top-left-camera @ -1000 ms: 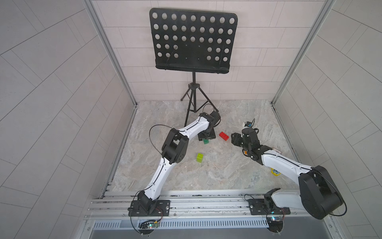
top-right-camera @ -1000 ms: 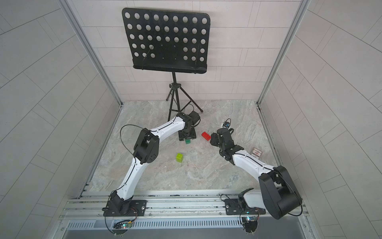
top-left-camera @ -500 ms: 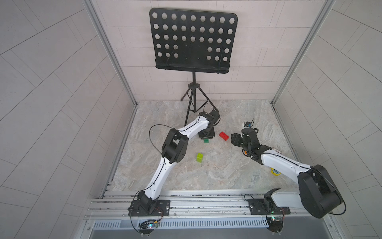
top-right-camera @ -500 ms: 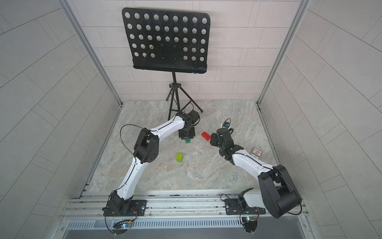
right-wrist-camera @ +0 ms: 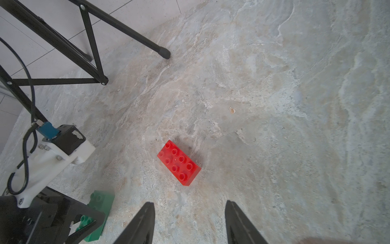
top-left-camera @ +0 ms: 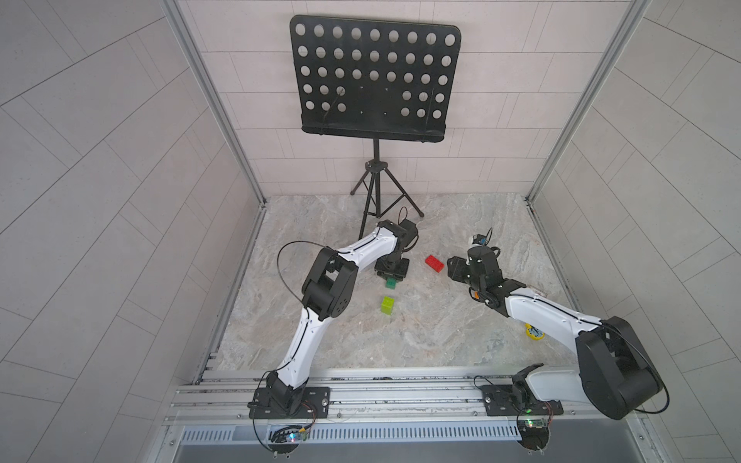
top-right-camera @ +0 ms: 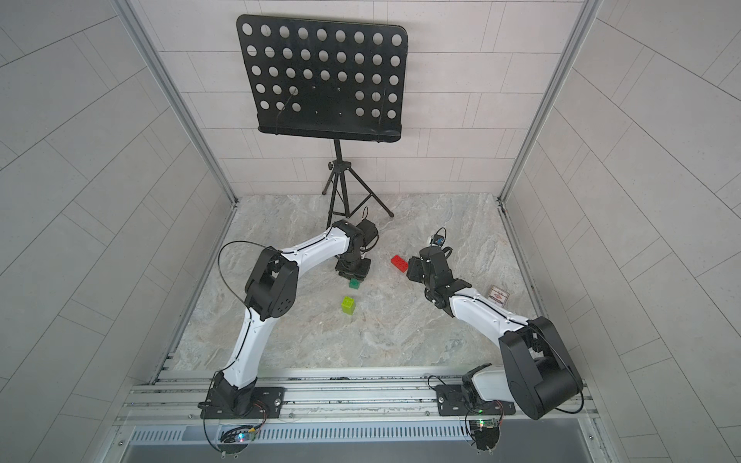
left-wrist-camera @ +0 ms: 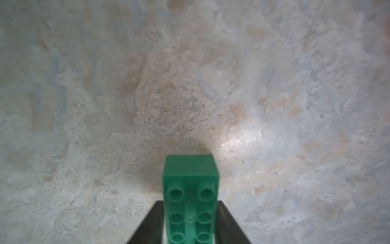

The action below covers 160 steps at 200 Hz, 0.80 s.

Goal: Assemble an ice cream with lego
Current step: Pick up the lego brick from the center of the board.

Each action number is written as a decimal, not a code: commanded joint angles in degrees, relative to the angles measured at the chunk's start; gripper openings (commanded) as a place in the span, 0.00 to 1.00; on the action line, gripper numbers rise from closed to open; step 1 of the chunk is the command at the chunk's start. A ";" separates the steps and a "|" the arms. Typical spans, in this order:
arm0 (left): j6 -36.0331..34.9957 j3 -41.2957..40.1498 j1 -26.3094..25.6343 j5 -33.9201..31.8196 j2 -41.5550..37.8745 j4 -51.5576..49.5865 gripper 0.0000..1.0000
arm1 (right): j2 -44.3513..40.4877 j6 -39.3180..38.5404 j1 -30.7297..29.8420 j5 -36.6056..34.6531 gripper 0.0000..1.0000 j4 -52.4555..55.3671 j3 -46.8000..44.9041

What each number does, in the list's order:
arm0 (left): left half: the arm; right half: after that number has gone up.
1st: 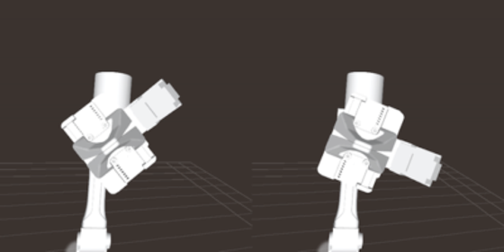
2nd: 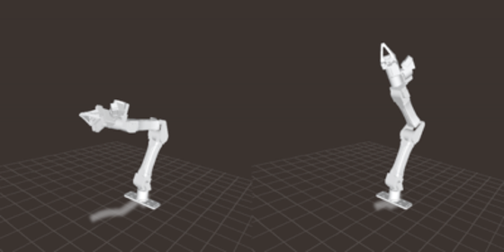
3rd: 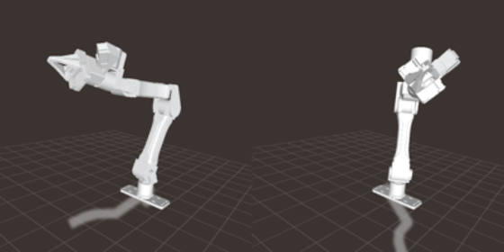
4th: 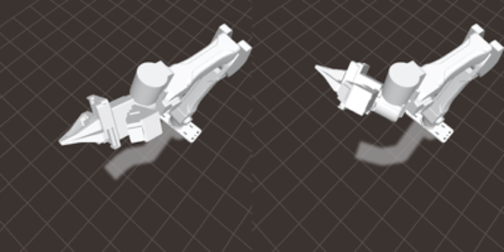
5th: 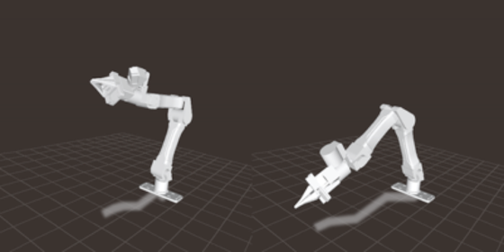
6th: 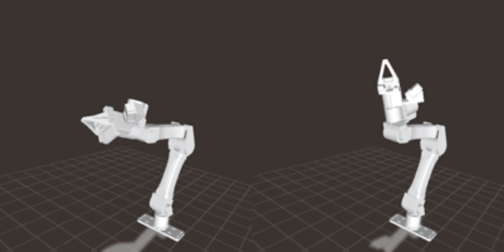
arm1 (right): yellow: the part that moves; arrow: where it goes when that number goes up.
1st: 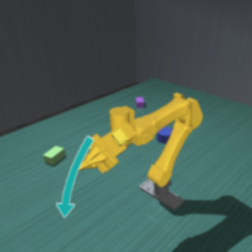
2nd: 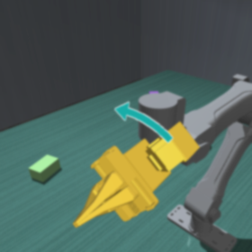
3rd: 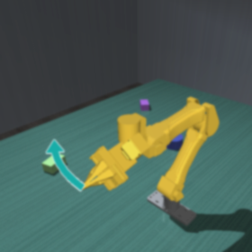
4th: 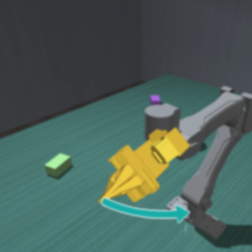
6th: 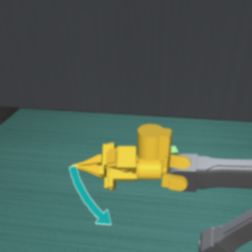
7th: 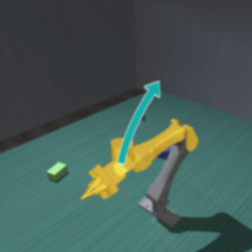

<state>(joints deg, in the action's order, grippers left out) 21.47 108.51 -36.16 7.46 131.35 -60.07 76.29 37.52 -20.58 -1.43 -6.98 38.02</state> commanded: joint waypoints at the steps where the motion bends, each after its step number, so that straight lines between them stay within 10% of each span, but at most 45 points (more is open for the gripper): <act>1: -2.61 -2.07 0.58 0.79 -2.88 0.74 0.56 | 0.52 -0.60 -0.01 0.05 0.58 1.01 1.28; 160: -2.47 1.45 -0.75 1.58 -0.39 -0.60 0.40 | 1.50 -0.69 -0.03 0.42 0.58 1.71 2.15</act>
<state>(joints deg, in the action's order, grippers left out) 19.44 108.68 -36.56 9.04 130.56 -58.98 77.21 37.34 -20.58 -0.64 -6.15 38.94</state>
